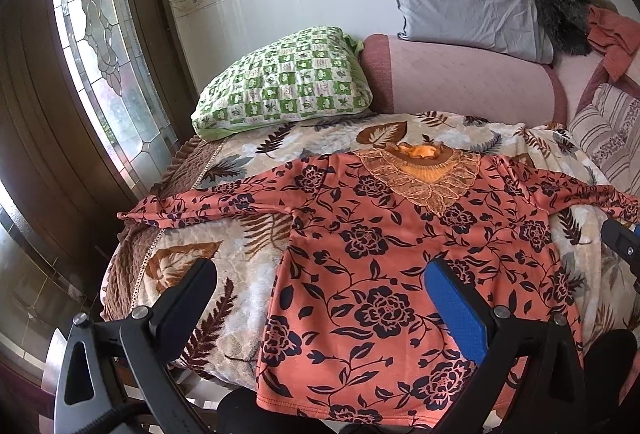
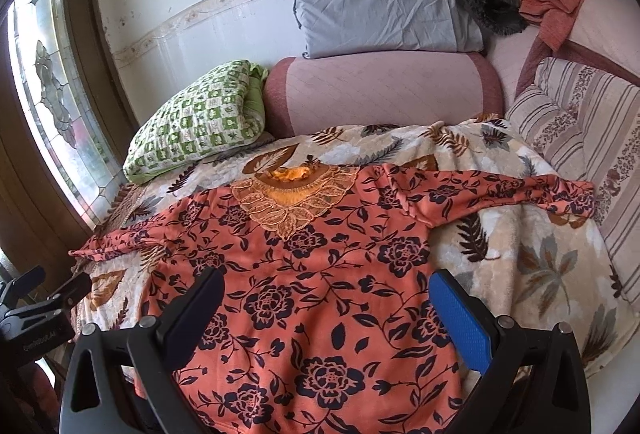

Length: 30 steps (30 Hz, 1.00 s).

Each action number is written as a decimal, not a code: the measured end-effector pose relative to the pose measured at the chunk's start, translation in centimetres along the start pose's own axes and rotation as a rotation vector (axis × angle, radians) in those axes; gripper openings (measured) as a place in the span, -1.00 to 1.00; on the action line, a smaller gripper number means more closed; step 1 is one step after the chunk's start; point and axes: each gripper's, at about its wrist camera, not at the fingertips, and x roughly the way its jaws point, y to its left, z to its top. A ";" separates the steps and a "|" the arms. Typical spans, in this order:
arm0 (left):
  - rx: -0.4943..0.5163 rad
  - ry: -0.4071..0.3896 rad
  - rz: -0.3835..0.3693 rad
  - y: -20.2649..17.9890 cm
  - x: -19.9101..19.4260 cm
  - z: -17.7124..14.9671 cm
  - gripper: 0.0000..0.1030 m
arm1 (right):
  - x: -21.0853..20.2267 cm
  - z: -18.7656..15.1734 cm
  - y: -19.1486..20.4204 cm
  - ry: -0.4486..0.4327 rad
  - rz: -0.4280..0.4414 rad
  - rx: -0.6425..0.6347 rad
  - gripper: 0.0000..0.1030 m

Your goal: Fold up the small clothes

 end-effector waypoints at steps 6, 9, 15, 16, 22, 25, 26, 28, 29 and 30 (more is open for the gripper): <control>0.023 -0.005 -0.013 -1.0 -0.3 0.2 1.00 | -0.3 0.4 -0.9 -0.005 -0.025 0.013 1.00; 0.038 -0.005 -0.020 -1.5 -0.3 0.3 1.00 | -0.3 0.6 -1.4 -0.005 -0.035 0.020 1.00; 0.061 0.000 -0.029 -2.7 -0.2 0.4 1.00 | -0.4 0.6 -2.4 -0.003 -0.049 0.042 1.00; 0.063 0.001 -0.030 -2.9 -0.1 0.4 1.00 | -0.4 0.5 -2.5 -0.003 -0.050 0.043 1.00; 0.070 0.035 -0.064 -3.7 0.9 0.4 1.00 | 0.6 1.0 -3.6 0.008 -0.055 0.054 1.00; 0.058 0.114 -0.094 -4.0 3.0 -0.4 1.00 | 1.6 0.8 -4.7 0.033 -0.057 0.080 1.00; 0.065 0.150 -0.097 -4.3 4.1 -1.1 1.00 | 2.0 0.8 -5.2 0.040 -0.055 0.094 1.00; 0.068 0.232 -0.109 -4.8 6.1 -2.4 1.00 | 3.2 0.7 -6.7 0.046 -0.062 0.117 1.00; 0.061 0.269 -0.118 -4.8 7.0 -3.0 1.00 | 3.8 0.7 -7.6 0.053 -0.072 0.128 1.00; 0.051 0.303 -0.124 -4.9 7.8 -3.5 1.00 | 4.4 0.6 -8.6 0.061 -0.078 0.147 1.00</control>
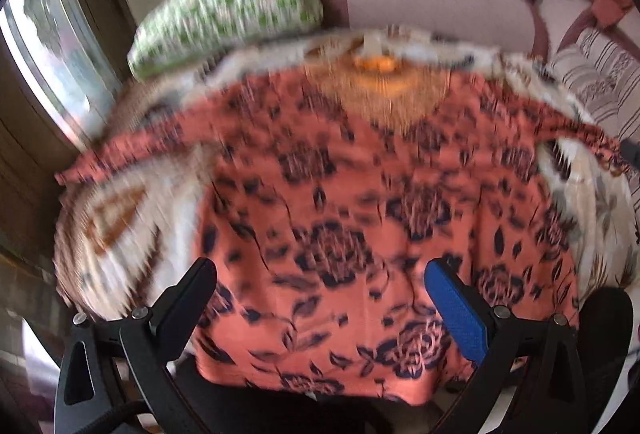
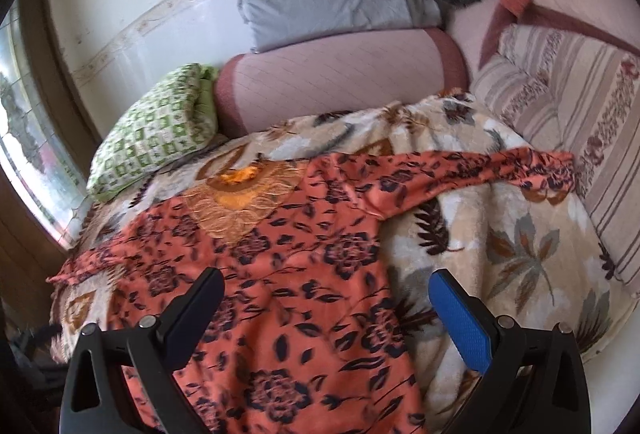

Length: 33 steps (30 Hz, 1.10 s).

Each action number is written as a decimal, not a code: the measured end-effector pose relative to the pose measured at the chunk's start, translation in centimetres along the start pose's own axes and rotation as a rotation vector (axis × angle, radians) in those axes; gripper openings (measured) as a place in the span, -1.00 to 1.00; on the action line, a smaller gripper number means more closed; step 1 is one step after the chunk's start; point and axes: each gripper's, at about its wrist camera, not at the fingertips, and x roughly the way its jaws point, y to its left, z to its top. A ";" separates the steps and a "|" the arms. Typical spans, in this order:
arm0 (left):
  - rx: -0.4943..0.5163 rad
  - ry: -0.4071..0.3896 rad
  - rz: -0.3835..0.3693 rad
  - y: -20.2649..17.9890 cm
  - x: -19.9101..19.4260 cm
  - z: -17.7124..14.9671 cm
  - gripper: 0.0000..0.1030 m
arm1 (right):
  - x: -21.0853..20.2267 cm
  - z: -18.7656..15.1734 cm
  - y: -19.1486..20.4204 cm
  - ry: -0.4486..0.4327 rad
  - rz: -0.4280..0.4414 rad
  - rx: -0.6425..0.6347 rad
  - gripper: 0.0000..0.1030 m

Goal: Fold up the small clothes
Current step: 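Grasp the blouse sleeve cuff with the right tool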

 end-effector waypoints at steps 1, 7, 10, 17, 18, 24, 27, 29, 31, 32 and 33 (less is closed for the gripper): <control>-0.009 0.023 -0.007 -0.1 0.7 -0.4 1.00 | 0.7 0.2 -1.2 0.005 -0.003 0.029 1.00; -0.040 0.065 -0.071 -1.8 2.1 -1.8 1.00 | 5.0 2.6 -11.6 -0.056 -0.038 0.290 1.00; -0.037 0.048 -0.116 -2.6 1.9 -1.1 1.00 | 8.5 3.5 -19.6 -0.064 0.023 0.603 1.00; -0.028 -0.047 -0.126 -3.6 1.1 0.9 1.00 | 13.4 7.2 -28.7 -0.146 0.148 0.935 0.84; -0.016 -0.054 -0.118 -3.7 1.1 1.0 1.00 | 14.0 7.9 -29.7 -0.145 0.144 0.964 0.81; -0.010 -0.024 -0.098 -3.5 2.7 1.9 1.00 | 17.3 7.4 -33.5 -0.084 0.222 1.179 0.55; -0.009 -0.011 -0.095 -3.7 3.7 2.2 1.00 | 18.1 6.3 -33.8 -0.083 0.250 1.200 0.55; 0.008 -0.001 -0.095 -4.3 4.1 2.5 1.00 | 18.8 7.3 -33.8 -0.070 0.255 1.177 0.55; 0.025 -0.001 -0.093 -4.9 4.1 2.5 1.00 | 18.6 9.1 -33.9 -0.102 0.221 1.121 0.55; 0.037 -0.003 -0.090 -5.2 4.1 2.4 1.00 | 18.7 10.1 -33.9 -0.110 0.195 1.094 0.55; 0.045 -0.003 -0.088 -5.4 4.0 2.4 1.00 | 18.9 10.7 -33.8 -0.103 0.171 1.077 0.55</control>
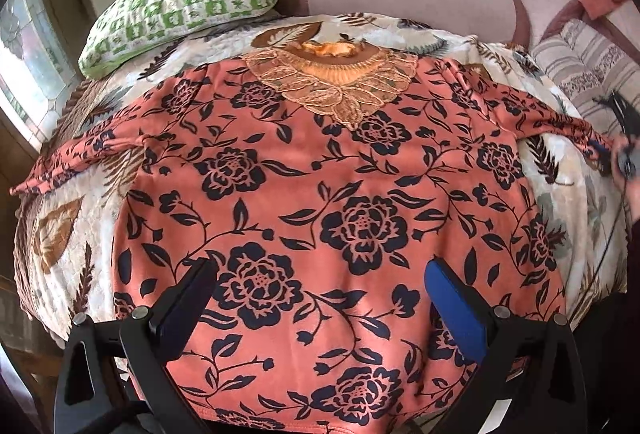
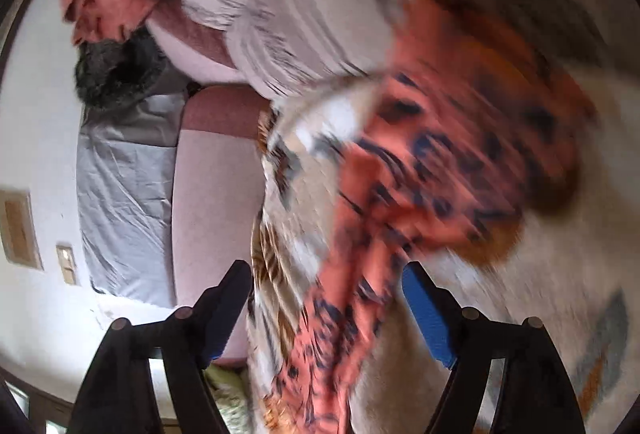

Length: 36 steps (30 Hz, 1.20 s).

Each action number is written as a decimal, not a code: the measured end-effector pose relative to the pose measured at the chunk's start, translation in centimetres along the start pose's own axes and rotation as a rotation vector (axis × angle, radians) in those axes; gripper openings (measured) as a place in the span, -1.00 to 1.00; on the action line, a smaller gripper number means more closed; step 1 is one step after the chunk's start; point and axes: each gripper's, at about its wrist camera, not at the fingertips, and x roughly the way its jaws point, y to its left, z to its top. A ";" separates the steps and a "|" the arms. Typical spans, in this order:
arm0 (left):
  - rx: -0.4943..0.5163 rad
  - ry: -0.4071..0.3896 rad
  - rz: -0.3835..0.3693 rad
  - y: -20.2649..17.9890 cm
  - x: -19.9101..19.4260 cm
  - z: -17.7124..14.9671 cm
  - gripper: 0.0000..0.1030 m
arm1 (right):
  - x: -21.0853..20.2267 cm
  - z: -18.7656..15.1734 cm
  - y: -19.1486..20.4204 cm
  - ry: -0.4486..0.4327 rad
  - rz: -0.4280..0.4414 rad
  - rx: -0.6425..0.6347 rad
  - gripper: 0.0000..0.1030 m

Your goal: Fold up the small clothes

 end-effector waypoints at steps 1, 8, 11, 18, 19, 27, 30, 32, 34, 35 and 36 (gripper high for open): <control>0.008 0.001 0.002 -0.2 -0.1 -0.1 1.00 | 0.5 0.2 0.5 -0.001 -0.048 -0.017 0.55; 0.012 0.020 0.019 -0.8 -0.1 0.1 1.00 | 5.2 2.7 -0.3 -0.008 -0.247 -0.049 0.21; 0.023 0.017 0.004 -1.4 -0.2 0.1 1.00 | 3.9 2.7 -0.8 -0.021 -0.179 -0.021 -0.93; 0.037 -0.003 -0.051 -2.2 -1.1 -0.6 1.00 | -5.4 0.8 0.5 -0.124 -0.006 -0.055 -0.93; 0.034 -0.003 -0.059 -2.1 -1.1 -0.6 1.00 | -6.4 0.5 0.3 -0.121 -0.010 -0.071 -0.93; 0.031 -0.011 -0.097 -2.6 -1.6 -1.2 1.00 | -10.8 -0.6 -4.9 -0.062 -0.131 0.015 0.22; 0.036 -0.001 -0.097 -3.1 -1.5 -1.2 1.00 | -11.6 -1.1 -5.8 -0.097 -0.133 0.036 0.71; 0.037 0.001 -0.098 -3.3 -1.4 -1.1 1.00 | -10.8 -0.6 -5.5 -0.085 -0.139 -0.015 0.70; 0.046 -0.001 -0.097 -3.7 -1.5 -1.1 1.00 | -9.3 0.0 -6.0 -0.077 -0.148 0.026 0.65; 0.055 -0.003 -0.092 -4.0 -1.6 -1.1 1.00 | -8.0 0.5 -6.8 -0.057 -0.148 0.060 0.63; 0.060 -0.002 -0.090 -4.1 -1.7 -1.1 1.00 | -7.2 0.8 -7.2 -0.038 -0.153 0.070 0.52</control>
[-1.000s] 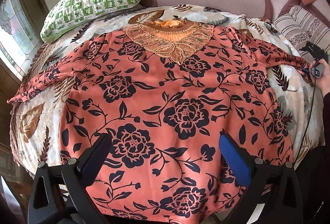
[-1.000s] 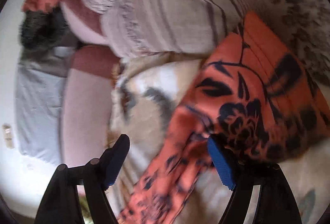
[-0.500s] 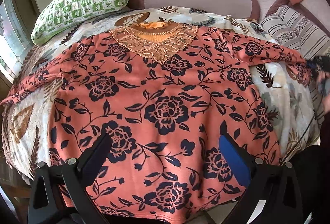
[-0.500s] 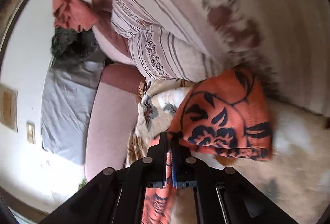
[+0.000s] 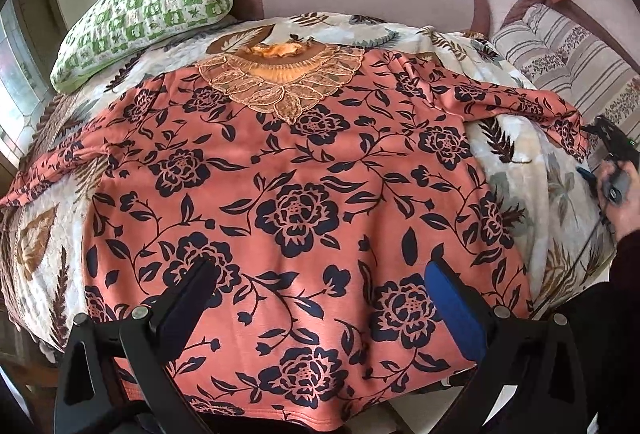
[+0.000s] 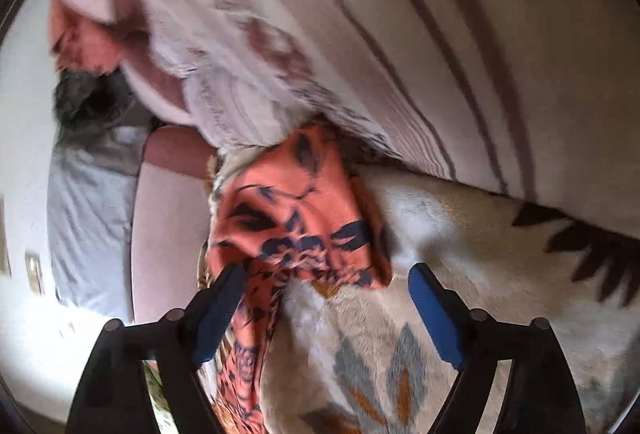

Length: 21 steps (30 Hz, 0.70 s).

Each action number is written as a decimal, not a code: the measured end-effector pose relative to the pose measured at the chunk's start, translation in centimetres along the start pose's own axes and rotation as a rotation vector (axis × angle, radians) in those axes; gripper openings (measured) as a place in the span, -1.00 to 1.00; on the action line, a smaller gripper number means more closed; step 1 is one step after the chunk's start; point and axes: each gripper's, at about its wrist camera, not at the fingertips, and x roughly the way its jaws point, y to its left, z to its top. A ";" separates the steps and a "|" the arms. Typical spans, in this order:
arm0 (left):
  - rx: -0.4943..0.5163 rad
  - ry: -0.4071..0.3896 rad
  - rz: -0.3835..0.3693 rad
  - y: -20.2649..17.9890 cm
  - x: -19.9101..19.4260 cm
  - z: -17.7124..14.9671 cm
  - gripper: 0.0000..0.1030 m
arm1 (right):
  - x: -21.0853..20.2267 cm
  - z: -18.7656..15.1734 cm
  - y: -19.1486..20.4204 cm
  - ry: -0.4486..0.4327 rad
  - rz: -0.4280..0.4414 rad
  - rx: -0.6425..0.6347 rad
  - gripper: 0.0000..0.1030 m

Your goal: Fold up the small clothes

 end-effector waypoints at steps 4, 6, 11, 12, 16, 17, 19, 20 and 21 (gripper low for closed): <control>0.009 -0.007 0.015 -0.3 -0.6 0.1 1.00 | 1.7 0.4 0.4 -0.008 0.009 -0.021 -0.53; 0.008 -0.014 0.027 -0.1 -1.0 0.1 1.00 | 0.9 0.1 1.4 -0.038 0.056 -0.036 -0.85; -0.018 -0.018 0.047 0.6 -1.4 0.3 1.00 | -9.1 -1.7 6.9 -0.363 0.286 -0.280 -0.85; -0.024 -0.010 0.046 0.8 -1.3 0.3 1.00 | -10.1 -1.9 7.2 -0.394 0.299 -0.300 -0.85; -0.034 0.032 0.023 0.6 -0.4 0.0 1.00 | -12.5 -2.1 6.7 -0.445 0.326 -0.329 -0.85; -0.032 0.036 0.017 0.4 -0.3 -0.1 1.00 | -12.4 -1.8 6.6 -0.438 0.326 -0.325 -0.85; -0.019 0.035 0.010 0.0 -0.2 -0.1 1.00 | -11.4 -1.4 6.8 -0.373 0.317 -0.336 -0.85; -0.009 0.035 0.007 -0.2 -0.3 -0.1 1.00 | -11.2 -1.5 7.0 -0.348 0.306 -0.334 -0.85; -0.002 0.034 0.005 -0.3 -0.3 0.0 1.00 | -10.9 -1.7 7.1 -0.310 0.305 -0.325 -0.85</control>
